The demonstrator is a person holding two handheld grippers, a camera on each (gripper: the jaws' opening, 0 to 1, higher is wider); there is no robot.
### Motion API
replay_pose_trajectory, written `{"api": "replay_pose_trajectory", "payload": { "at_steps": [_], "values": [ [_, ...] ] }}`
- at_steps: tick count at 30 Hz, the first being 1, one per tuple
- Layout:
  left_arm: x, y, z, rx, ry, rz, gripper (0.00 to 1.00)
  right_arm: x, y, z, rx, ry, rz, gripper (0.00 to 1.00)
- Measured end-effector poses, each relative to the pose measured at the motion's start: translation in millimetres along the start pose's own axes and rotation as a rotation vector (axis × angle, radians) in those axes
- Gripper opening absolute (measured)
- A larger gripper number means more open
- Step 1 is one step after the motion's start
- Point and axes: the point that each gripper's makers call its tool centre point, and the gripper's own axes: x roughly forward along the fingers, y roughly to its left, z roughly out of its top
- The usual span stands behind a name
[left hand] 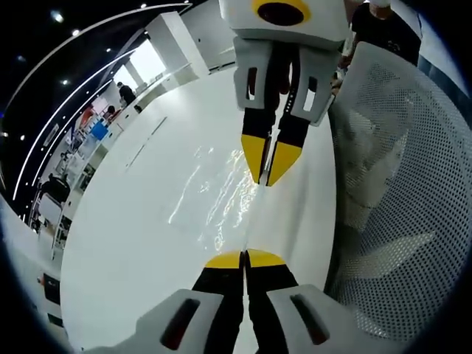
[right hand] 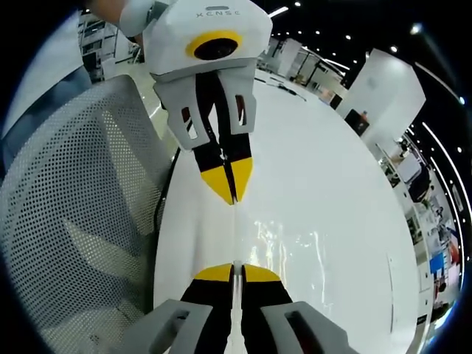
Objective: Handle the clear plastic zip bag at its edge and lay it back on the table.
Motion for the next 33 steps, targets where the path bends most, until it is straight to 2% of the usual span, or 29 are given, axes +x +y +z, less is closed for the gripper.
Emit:
{"api": "replay_pose_trajectory", "payload": {
  "at_steps": [25,33],
  "values": [
    [0.3,3.4,-5.0,-0.008,0.003,0.003,0.0,-3.5,1.4,-0.2,0.013,0.007,0.002,0.0],
    [0.5,5.7,-4.8,-0.007,0.001,-0.004,0.0,-2.0,-4.0,-3.4,0.025,0.013,-0.004,0.0]
  ]
}}
